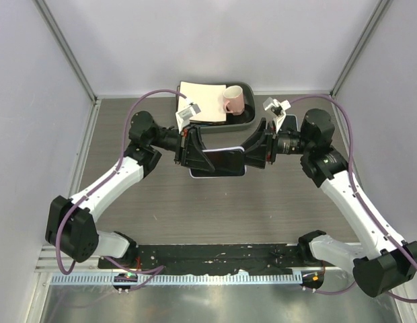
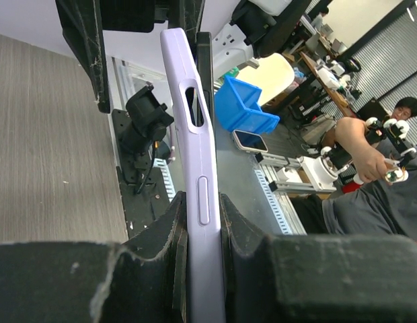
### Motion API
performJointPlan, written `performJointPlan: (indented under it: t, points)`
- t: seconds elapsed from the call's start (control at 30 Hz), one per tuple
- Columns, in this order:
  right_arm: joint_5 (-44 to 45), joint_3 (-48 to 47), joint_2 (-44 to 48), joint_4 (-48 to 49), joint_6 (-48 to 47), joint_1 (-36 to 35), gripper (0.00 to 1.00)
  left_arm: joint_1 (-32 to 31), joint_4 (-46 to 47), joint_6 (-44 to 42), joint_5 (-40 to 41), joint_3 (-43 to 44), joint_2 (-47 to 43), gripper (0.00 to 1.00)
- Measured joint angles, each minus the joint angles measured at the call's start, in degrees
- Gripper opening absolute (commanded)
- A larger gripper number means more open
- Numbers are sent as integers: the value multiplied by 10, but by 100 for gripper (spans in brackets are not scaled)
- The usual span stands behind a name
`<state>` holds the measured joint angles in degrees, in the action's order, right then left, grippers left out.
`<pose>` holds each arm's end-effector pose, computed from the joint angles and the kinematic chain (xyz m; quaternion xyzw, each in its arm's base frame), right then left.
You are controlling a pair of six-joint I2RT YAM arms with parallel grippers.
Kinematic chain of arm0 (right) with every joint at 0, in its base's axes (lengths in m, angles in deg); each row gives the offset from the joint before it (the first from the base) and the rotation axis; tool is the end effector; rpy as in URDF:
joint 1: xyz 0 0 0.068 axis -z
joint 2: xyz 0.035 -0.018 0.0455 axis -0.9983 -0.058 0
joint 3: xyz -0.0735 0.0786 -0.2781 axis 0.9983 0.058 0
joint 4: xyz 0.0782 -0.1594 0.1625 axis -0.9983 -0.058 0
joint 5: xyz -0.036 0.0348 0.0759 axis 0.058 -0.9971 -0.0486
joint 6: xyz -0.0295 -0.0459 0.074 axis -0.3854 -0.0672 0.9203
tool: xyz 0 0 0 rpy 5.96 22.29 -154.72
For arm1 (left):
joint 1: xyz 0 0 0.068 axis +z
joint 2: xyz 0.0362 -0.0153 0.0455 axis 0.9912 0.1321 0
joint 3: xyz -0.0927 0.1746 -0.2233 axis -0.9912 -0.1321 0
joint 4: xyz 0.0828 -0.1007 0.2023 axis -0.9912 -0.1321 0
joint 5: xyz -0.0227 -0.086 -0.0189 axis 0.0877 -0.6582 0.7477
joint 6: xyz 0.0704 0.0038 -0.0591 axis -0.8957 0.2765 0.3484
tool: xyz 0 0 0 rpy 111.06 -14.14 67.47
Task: Take the phone out of the phone case
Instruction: Remove the phone case from the phone.
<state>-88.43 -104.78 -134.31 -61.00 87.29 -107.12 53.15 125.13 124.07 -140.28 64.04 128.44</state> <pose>0.1699 0.1435 0.4214 -0.3812 0.6055 0.5641 0.4122 0.1968 -0.2041 0.4130 0.4182 0.5496 -0.6965 0.1949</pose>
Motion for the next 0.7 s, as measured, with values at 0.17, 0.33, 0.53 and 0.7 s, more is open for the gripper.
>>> performJointPlan:
  t: [0.17,0.33,0.53,0.7]
  points:
    - [24,3,-11,2,0,-9,50,0,-11,-2,16,-8,0,0]
    - [31,22,-18,7,5,-10,50,0,-16,-9,29,-25,2,0]
    - [24,52,-23,31,29,-10,48,1,-12,-10,34,-42,8,0]
    - [2,90,-30,103,90,-9,38,3,-2,-6,42,-56,9,0]
